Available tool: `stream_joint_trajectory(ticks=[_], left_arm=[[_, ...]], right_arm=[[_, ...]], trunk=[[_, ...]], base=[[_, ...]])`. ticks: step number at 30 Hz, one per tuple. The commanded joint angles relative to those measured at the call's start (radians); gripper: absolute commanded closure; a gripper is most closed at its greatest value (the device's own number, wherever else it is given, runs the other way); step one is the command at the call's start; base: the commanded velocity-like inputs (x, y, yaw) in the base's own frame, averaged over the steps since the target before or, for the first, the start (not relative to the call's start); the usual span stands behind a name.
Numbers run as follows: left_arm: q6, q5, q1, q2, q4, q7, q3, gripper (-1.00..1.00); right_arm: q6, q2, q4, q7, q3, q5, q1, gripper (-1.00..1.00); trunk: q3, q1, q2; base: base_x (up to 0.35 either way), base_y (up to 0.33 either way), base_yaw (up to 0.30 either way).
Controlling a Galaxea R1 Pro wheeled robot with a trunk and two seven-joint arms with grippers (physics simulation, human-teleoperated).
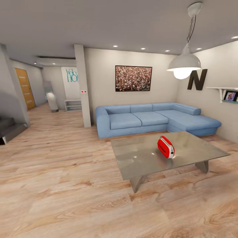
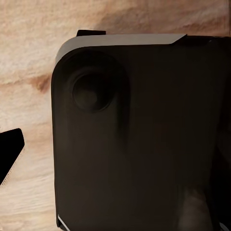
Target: Turn on the radio receiver that's on the table in the living room.
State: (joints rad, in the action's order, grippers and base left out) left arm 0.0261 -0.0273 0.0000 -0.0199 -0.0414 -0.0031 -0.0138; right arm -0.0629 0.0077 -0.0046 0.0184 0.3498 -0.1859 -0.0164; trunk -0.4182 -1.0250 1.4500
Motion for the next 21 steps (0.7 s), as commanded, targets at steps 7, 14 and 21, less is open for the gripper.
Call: stream_joint_trajectory(ticks=[7,14,21], left_arm=[[0.000,0.000,0.000,0.000,0.000,0.000,0.000,-1.00],[0.000,0.000,0.000,0.000,0.000,0.000,0.000,-1.00],[0.000,0.001,0.000,0.000,0.000,0.000,0.000,-1.00]], right_arm=[[0.000,0.000,0.000,0.000,0.000,0.000,0.000,-1.00],[0.000,0.000,0.000,0.000,0.000,0.000,0.000,-1.00],[0.000,0.000,0.000,0.000,0.000,-0.001,0.000,-1.00]], trunk=[[0.000,0.000,0.000],[0.000,0.000,0.000],[0.000,0.000,0.000]], base=[[0.000,0.000,-0.293],[0.000,0.000,-0.293],[0.000,0.000,-0.293]])
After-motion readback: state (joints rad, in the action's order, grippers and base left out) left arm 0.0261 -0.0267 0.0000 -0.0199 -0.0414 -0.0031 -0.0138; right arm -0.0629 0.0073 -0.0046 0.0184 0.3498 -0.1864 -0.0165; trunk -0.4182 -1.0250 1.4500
